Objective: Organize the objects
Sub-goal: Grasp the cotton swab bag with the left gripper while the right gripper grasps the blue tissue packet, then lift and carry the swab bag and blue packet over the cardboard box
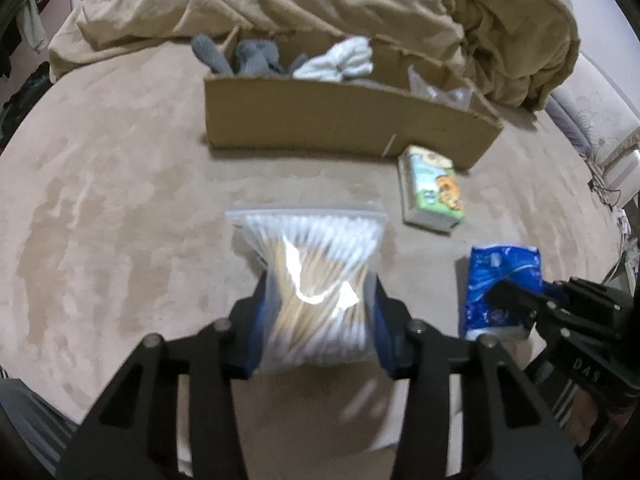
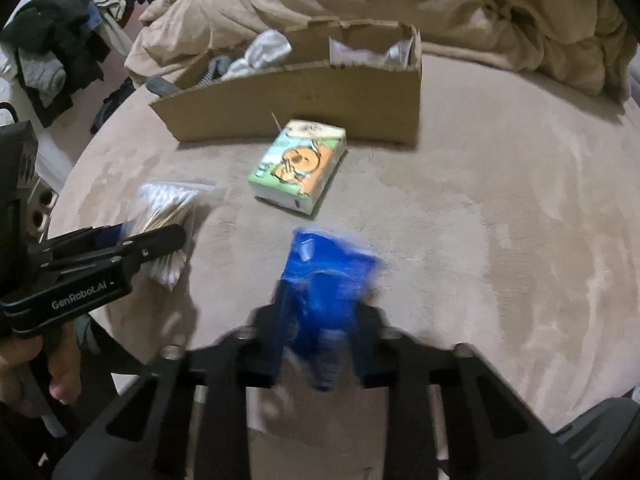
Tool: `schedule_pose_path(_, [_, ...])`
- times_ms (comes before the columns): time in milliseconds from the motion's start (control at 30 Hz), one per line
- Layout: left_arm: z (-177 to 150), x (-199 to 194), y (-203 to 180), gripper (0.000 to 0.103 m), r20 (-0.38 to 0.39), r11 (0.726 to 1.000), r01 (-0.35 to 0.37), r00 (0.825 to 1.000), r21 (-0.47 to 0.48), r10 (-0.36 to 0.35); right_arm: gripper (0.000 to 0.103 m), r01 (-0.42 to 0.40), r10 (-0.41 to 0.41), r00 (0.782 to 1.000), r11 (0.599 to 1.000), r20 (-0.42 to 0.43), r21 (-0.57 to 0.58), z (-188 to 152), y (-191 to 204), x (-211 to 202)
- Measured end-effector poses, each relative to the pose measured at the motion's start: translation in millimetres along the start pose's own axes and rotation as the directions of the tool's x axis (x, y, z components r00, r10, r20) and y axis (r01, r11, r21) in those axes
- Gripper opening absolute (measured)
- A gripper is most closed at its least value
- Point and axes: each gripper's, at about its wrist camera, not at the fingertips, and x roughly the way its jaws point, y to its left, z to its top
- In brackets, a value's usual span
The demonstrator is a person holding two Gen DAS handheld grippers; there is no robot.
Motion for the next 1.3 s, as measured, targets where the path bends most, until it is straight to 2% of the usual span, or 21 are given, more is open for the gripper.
schedule_pose_path(167, [1.6, -30.0, -1.6, 0.044, 0.036, 1.0, 0.022, 0.999, -0.015, -0.021, 0.013, -0.001, 0.002, 0.999, 1.0, 0.047, -0.01, 1.3, 3.0, -27.4])
schedule_pose_path(467, [4.0, -116.6, -1.0, 0.044, 0.137, 0.999, 0.037, 0.99, -0.008, -0.035, 0.013, 0.004, 0.002, 0.989, 0.999, 0.146, -0.042, 11.2, 19.2, -95.1])
schedule_pose_path(667, [21.4, -143.7, -3.8, 0.044, 0.199, 0.999, 0.035, 0.979, 0.009, -0.037, 0.013, 0.0, 0.011, 0.977, 0.999, 0.213, -0.054, 24.9, 24.7, -127.1])
schedule_pose_path(867, [42.0, -145.9, -2.4, 0.044, 0.227, 0.999, 0.042, 0.973, 0.007, -0.043, 0.013, 0.006, 0.01, 0.969, 0.998, 0.249, -0.064, 46.9, 21.6, -135.1])
schedule_pose_path(1067, [70.8, -148.1, 1.6, 0.044, 0.279, 0.999, 0.039, 0.959, 0.016, -0.042, 0.013, 0.022, -0.003, 0.955, 0.998, 0.296, -0.062, 69.4, 16.7, -136.2])
schedule_pose_path(1300, [97.5, -123.6, 8.4, 0.044, 0.298, 1.0, 0.027, 0.954, 0.016, -0.03, 0.013, 0.029, -0.009, 0.951, 0.998, 0.309, -0.059, 107.4, 8.5, -106.5])
